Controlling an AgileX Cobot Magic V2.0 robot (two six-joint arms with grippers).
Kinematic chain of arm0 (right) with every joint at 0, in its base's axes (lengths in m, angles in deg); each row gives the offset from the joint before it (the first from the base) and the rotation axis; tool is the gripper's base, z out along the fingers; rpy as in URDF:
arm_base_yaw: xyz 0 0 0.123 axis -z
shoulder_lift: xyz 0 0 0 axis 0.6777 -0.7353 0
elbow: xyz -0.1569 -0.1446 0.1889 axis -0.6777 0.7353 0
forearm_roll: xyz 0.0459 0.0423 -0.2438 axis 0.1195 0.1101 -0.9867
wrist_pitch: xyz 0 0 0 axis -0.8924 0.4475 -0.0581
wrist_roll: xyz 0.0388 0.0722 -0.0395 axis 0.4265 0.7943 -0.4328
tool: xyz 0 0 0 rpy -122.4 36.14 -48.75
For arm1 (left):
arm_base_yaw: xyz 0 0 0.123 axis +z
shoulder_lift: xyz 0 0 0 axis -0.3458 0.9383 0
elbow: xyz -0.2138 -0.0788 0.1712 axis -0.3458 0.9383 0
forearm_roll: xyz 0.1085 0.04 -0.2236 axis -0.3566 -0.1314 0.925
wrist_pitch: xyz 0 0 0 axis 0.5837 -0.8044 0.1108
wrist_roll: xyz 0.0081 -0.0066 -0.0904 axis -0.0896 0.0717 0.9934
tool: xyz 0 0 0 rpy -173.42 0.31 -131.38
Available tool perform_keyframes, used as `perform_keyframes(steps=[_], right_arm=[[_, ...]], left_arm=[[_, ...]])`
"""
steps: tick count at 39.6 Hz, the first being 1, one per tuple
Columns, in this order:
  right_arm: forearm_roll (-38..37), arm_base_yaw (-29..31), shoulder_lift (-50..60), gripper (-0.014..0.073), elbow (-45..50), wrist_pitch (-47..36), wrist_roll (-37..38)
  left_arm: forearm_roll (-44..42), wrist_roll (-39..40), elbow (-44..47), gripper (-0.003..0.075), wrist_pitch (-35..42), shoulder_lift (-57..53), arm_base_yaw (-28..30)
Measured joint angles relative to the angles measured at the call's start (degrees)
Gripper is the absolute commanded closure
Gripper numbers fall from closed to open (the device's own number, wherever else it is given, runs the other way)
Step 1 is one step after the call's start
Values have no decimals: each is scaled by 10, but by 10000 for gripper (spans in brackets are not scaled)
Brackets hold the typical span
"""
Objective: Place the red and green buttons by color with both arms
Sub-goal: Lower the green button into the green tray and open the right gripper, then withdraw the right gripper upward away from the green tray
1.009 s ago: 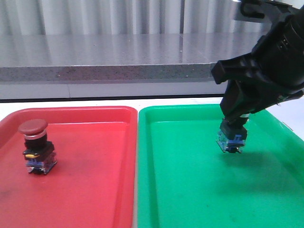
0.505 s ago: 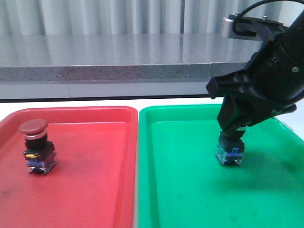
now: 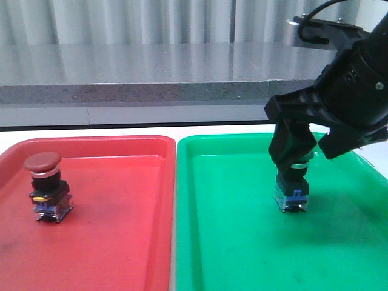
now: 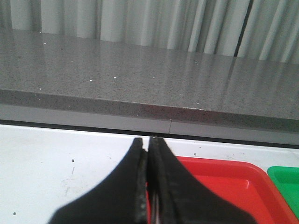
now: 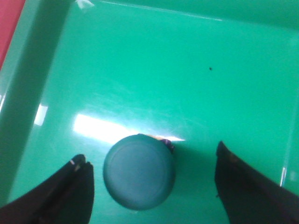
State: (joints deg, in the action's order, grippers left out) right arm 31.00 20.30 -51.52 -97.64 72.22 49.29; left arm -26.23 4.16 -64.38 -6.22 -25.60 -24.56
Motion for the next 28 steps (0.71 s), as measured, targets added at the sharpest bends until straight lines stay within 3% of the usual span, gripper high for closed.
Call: perform_keyframes(steps=[7,10,15,20,28], right_arm=[[17,0,84,88,0,20,0],[18,0,128,211,0,20,0],[1,0,184,515,0,20,-1],[-26,1,229,715,0,23,-1],[-49,29,298,718,16,40,-2]], left_arm=[[0,0,0,740,0,0,0],[0,0,0,740,0,0,0],[0,0,0,740,0,0,0],[0,0,0,740,0,0,0],[0,0,0,740,0,0,0]])
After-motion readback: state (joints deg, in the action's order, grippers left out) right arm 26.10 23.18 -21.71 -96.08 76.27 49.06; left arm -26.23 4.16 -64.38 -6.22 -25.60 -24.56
